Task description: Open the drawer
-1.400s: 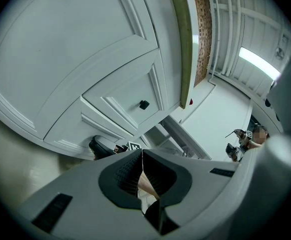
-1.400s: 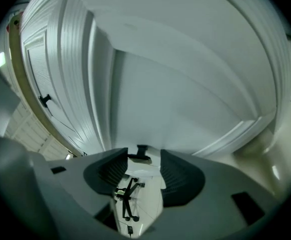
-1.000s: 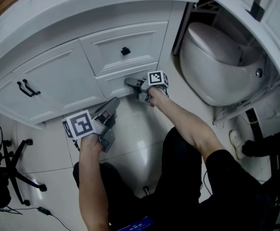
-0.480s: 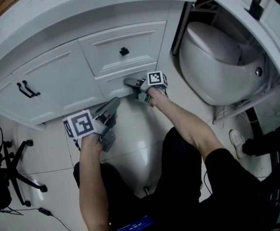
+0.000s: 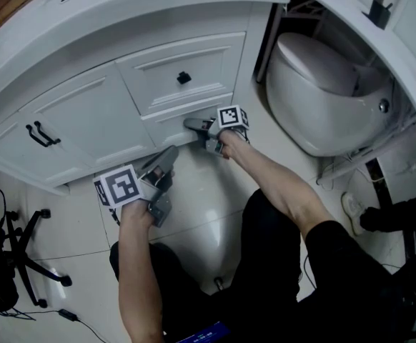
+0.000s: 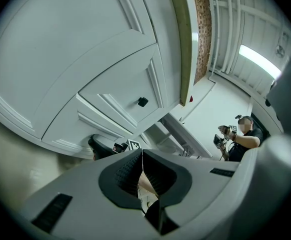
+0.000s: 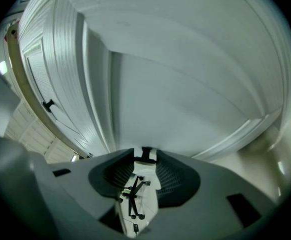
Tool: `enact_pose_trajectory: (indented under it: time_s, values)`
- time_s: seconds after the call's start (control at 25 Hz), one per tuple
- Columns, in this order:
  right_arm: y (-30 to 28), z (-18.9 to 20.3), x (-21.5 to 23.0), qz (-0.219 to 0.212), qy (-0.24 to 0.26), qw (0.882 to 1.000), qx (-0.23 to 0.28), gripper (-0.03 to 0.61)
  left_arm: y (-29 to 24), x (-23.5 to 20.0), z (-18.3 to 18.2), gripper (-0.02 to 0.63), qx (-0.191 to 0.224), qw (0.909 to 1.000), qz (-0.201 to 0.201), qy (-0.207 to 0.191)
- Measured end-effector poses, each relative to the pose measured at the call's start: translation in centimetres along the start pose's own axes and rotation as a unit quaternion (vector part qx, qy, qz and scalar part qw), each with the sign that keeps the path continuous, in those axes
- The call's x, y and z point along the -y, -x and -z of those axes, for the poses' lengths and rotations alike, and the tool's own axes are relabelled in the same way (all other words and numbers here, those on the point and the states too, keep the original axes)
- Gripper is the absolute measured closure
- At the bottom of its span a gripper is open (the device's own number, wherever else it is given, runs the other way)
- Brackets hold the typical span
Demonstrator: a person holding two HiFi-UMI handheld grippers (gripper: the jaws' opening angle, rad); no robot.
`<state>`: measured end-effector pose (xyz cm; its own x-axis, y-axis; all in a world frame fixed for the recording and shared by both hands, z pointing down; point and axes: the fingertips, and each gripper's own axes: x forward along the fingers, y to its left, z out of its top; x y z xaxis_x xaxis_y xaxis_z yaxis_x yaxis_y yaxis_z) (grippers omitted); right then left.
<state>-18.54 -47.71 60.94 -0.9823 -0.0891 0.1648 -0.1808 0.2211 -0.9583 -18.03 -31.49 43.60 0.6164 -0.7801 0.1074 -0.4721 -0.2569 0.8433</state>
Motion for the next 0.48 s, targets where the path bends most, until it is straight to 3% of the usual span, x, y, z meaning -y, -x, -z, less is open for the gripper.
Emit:
enact_pose_trajectory:
  time_s: [0.24, 0.48]
  values:
    - [0.5, 1.1, -0.4, -0.002, 0.011, 1.0, -0.016, 0.425, 0.2, 0.5, 0.0, 0.623, -0.003, 0.9999, -0.004, -0.013]
    - [0.9, 1.9, -0.4, 0.005, 0.013, 1.0, -0.022, 0.425, 0.1, 1.3, 0.9, 0.623, -0.001, 1.0, 0.009, 0.002]
